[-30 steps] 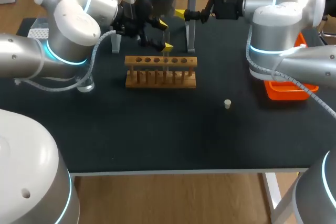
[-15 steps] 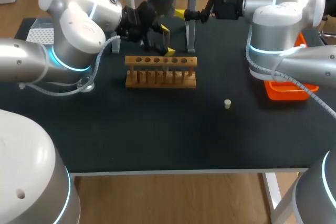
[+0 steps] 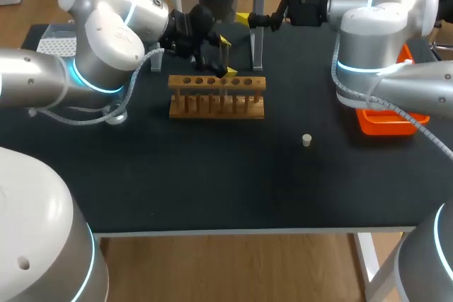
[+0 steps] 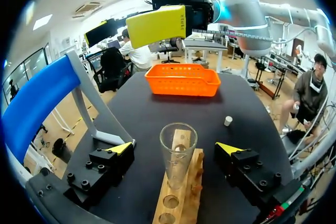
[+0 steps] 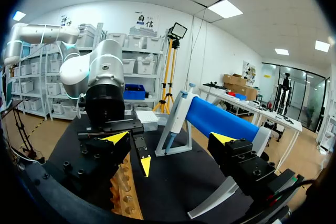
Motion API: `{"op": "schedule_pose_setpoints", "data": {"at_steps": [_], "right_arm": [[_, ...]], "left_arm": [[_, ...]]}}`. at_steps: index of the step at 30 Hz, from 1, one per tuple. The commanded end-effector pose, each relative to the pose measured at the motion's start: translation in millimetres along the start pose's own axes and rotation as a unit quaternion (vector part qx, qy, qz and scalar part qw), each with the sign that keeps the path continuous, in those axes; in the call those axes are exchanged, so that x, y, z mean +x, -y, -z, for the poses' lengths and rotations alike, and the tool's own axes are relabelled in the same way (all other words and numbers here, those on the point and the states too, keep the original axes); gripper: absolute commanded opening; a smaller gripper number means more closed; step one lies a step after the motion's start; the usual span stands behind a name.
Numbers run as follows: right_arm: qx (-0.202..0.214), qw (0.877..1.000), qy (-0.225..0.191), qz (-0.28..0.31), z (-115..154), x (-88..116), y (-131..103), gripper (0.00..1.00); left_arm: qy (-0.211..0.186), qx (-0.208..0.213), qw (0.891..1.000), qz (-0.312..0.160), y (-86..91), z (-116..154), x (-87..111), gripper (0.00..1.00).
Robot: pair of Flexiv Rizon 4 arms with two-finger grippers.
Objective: Invert the test tube, pick up the pipette, mount the tip to pipette, aspirate from beaker and dispense into the tube, eject the tip, return the pipette, and cap with the stopper.
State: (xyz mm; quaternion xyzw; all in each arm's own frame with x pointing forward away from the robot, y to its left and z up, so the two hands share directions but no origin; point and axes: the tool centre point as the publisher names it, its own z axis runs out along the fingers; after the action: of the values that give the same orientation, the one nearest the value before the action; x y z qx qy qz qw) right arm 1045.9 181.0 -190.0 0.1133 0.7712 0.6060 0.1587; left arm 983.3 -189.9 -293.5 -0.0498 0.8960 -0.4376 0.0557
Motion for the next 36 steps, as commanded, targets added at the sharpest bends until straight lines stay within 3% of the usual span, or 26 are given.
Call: {"op": "schedule_pose_setpoints", "data": {"at_steps": [1,36], "right_arm": [[0.000,1.000,0.000,0.000,0.5,-0.2,0.0,1.00],[0.000,1.000,0.000,0.000,0.5,-0.2,0.0,1.00]], "left_arm": [[-0.006,-0.007,1.000,-0.001,-1.0,-4.6,-4.8,1.00],[-0.006,-0.015,1.000,0.003,-11.0,-3.5,-9.2,1.00]]}}
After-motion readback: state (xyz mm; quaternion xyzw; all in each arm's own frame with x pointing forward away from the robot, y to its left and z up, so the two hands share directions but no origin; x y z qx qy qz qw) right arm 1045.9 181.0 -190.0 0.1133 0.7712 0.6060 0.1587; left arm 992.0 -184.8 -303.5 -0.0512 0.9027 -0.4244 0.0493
